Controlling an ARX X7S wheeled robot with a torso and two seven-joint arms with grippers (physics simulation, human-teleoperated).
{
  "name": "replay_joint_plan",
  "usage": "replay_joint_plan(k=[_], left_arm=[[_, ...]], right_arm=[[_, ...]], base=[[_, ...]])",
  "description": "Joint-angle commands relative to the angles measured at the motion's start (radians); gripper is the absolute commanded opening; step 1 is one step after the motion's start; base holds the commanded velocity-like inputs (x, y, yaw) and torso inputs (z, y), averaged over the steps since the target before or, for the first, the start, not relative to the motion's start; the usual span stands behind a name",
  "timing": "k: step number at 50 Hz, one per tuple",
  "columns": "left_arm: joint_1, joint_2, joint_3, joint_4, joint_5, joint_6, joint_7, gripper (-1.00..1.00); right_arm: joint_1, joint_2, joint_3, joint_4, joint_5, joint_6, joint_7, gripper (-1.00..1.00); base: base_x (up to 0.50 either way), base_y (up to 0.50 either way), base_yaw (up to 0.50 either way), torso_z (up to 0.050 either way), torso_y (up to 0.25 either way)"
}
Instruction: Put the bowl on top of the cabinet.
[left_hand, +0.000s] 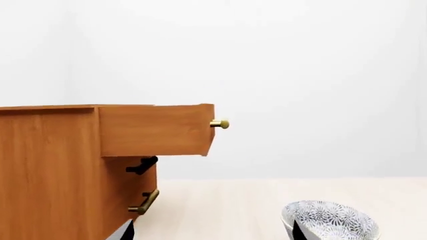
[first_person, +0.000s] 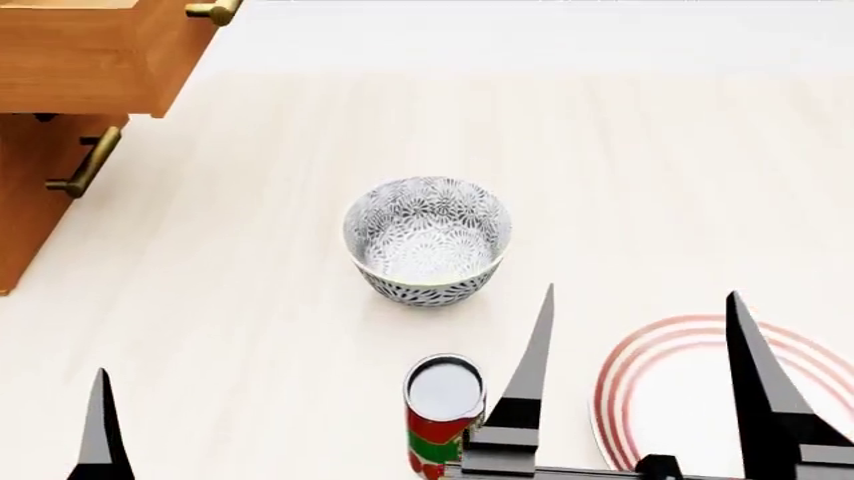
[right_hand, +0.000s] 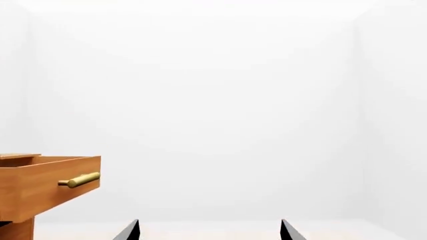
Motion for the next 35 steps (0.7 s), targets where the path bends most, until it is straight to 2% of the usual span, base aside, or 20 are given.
replay_joint_plan(k=[1, 35], left_arm=[[0.008, 0.008, -0.016, 0.038, -0.02, -0.008, 0.02, 1.0], [0.011, -0.024, 0.025, 0.04, -0.031, -0.007, -0.013, 1.0]], right_arm=[[0.006, -0.002, 0.012, -0.033, -0.006, 0.02, -0.01, 1.0], [0.008, 0.023, 0.018, -0.032, 0.023, 0.028, 0.032, 1.0]], base=[[0.5, 0.0, 0.0, 0.0, 0.0], [0.5, 0.0, 0.0, 0.0, 0.0]])
